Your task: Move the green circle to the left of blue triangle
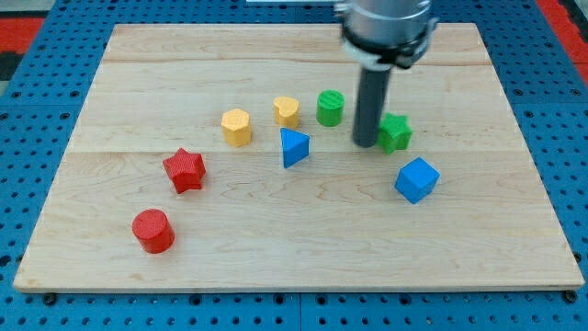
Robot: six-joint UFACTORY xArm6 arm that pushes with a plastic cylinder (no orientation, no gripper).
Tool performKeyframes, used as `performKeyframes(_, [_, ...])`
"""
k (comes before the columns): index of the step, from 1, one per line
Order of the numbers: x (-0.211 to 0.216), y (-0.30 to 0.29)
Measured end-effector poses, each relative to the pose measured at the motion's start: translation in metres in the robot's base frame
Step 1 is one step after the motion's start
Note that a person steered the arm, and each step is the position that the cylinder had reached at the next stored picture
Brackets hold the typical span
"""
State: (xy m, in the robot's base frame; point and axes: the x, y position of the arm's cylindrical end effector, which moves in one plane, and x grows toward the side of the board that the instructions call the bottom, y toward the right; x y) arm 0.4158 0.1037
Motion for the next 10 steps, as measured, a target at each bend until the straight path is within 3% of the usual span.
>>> performKeyframes(2, [-0.053, 0.031])
performKeyframes(4, [-0.039, -0.037])
performKeyframes(5, [-0.062, -0.071])
performKeyframes(6, [-0.041, -0.098])
performKeyframes(7, [-0.060, -0.101])
performKeyframes(8, [-0.062, -0.144])
performKeyframes(9, [-0.042, -0.167])
performKeyframes(10, [-0.044, -0.146])
